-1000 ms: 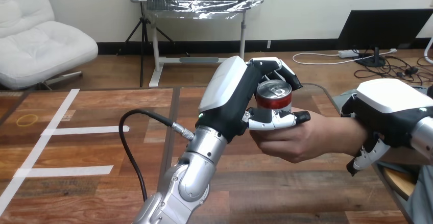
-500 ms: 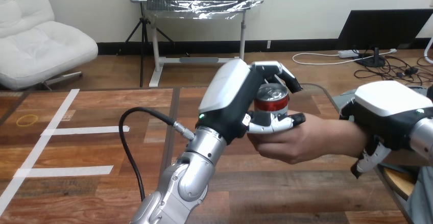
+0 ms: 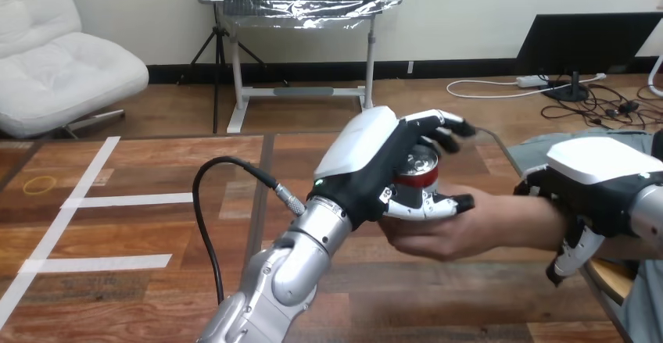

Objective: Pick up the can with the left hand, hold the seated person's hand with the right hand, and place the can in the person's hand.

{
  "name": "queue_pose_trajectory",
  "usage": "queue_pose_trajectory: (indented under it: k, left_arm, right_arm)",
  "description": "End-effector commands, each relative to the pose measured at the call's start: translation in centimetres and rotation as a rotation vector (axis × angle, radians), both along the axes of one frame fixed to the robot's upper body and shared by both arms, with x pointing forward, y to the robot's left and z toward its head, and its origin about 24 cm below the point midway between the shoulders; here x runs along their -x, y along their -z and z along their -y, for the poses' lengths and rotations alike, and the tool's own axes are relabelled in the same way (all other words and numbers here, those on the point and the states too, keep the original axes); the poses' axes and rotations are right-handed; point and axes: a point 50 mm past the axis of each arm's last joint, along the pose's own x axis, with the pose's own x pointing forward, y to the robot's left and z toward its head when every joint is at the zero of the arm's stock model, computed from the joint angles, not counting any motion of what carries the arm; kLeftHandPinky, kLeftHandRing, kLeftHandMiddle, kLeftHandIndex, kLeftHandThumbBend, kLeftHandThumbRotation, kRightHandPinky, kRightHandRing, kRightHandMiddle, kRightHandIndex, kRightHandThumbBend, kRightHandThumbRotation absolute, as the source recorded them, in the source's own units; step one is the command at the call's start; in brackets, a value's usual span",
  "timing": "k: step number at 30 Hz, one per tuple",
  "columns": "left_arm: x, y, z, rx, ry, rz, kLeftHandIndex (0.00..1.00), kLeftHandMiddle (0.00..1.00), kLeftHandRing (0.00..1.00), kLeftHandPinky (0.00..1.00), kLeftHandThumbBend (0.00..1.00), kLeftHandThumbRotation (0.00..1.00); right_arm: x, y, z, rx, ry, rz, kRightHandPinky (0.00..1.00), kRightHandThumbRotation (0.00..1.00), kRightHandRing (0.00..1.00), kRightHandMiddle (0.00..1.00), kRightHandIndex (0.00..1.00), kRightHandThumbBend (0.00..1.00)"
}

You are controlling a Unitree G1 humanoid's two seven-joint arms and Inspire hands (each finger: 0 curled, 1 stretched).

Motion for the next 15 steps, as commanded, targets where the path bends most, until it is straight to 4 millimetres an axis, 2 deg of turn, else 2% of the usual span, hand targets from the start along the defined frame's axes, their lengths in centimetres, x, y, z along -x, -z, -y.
queue_pose_trajectory:
  k: [1,5,15]
  left_arm:
    - [-0.3,-2.1,-0.8,0.063,-0.008,0.028,0.87,0.85,0.83,0.78,0.73,0.37]
    - [-0.2,-2.1,-1.6,0.124,-0.019,-0.014,0.88,0.86,0.83,0.75,0.73,0.38]
    - [0.4,-2.1,-3.4,0.218,-0.061,-0.073,0.85,0.85,0.80,0.69,0.69,0.31]
  right_arm:
    - [-0.5,-3.5,-0.4,0.004,-0.003,0.105,0.79,0.05,0.85,0.86,0.84,0.83]
    - [-0.2,-3.7,-0.2,-0.020,0.008,0.124,0.80,0.07,0.86,0.87,0.85,0.82]
    - [1.1,-4.3,0.1,-0.117,0.043,0.173,0.79,0.06,0.84,0.85,0.83,0.78]
